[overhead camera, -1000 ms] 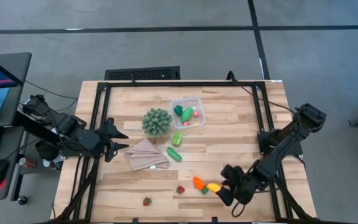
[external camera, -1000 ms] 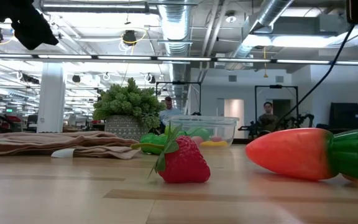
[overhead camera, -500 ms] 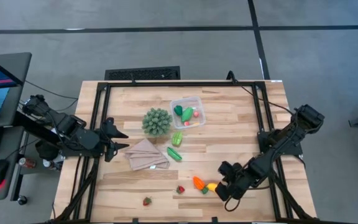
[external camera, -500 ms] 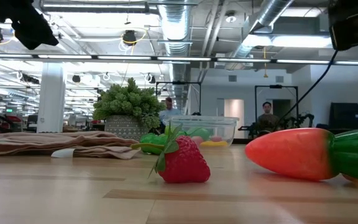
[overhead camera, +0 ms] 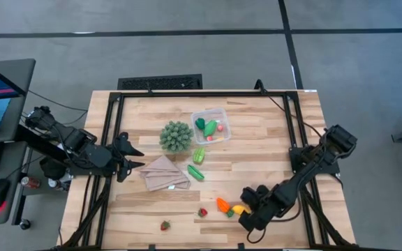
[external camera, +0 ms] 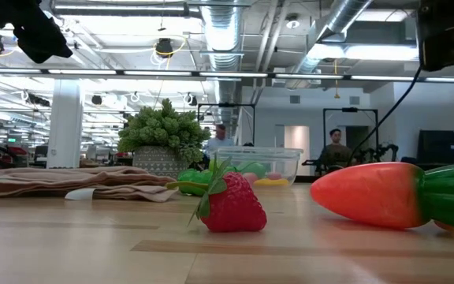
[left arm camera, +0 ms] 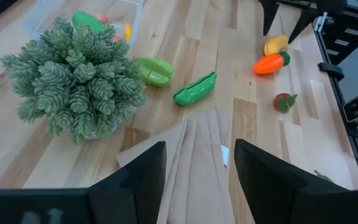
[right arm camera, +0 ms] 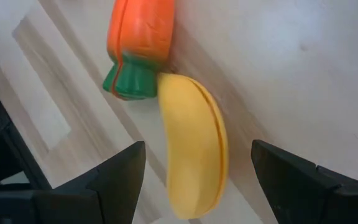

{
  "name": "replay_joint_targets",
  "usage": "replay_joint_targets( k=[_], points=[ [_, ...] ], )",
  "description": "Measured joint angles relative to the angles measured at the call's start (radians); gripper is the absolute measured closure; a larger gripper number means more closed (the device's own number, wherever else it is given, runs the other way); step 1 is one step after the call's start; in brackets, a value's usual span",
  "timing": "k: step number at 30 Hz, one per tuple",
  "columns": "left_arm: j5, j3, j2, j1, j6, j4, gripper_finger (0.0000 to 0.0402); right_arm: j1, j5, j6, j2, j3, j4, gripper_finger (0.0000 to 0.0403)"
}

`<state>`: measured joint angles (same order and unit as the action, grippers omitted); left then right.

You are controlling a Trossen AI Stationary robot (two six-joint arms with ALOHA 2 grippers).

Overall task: Pick and placing Produce into tupperware
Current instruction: Put the banana into the transparent bin

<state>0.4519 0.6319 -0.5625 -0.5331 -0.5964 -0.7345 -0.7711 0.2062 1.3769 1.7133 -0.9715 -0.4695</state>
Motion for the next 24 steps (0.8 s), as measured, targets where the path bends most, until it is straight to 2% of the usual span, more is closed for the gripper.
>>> replay_joint_targets(
  k=[11,24],
  points=[
    [0.0,0.0,0.0,0.0,0.0,-0.001,0.0221,0.001,0.001,0.0,0.011,-0.007,-0.069,0.0117],
    [0.005,0.0,0.0,0.0,0.0,-0.001,0.0221,0.001,0.0,-0.1,0.011,-0.007,-0.052,0.0117]
  ],
)
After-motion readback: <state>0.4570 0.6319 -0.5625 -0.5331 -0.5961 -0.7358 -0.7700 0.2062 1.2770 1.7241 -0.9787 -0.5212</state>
